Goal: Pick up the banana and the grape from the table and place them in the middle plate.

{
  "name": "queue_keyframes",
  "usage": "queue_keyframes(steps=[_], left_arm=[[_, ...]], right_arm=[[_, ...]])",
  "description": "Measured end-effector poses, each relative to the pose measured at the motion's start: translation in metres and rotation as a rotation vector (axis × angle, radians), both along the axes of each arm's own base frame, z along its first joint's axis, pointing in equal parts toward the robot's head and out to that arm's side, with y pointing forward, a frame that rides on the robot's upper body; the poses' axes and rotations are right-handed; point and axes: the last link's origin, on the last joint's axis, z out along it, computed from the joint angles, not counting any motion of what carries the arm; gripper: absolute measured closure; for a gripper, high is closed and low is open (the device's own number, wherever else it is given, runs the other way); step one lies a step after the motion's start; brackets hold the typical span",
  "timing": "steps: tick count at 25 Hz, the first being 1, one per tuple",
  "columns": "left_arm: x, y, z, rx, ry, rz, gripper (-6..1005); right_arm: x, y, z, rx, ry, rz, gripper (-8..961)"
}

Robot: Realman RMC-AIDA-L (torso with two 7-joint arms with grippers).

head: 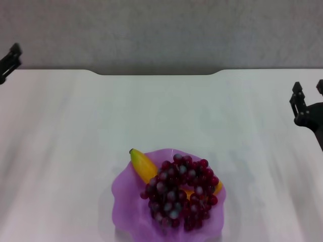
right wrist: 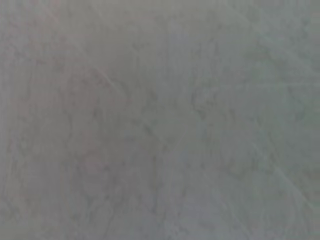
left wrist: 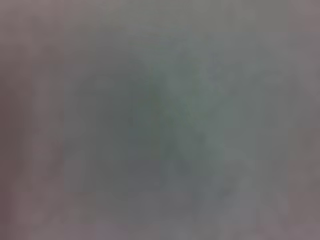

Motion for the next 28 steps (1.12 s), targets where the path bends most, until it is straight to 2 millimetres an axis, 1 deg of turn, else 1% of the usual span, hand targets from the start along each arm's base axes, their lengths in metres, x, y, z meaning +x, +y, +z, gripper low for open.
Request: queue_keyframes(steps=[2,4,10,12,21,28], left_arm=[[-0.017,0.002,0.002,0.02,0.002,0.107,108],[-0.02,0.002,0.003,0.022,0.005,0.126,109],[-0.008,0.002,0.006,0.029,0.005,0.073,109],[-0.006,0.002,0.007,0.032,0.006,0.068,109],[-0.012,0.001,0.007,0.032,0.011,0.088,109],[-0.011,0.001,0.004,0.022,0.019,0.085,109]], right_arm=[[0.001,-0.002,0.001,0.007,0.001,-0.001,432],[0.002,-0.003,0.001,0.009,0.002,-0.002,433],[0.001,-0.002,0.001,0.009,0.002,-0.002,432],[0.001,-0.002,0.001,0.009,0.002,-0.001,432],[0.002,-0.002,0.002,0.011,0.002,-0.003,433],[0.003,-0.002,0.002,0.008,-0.004,-0.004,433]])
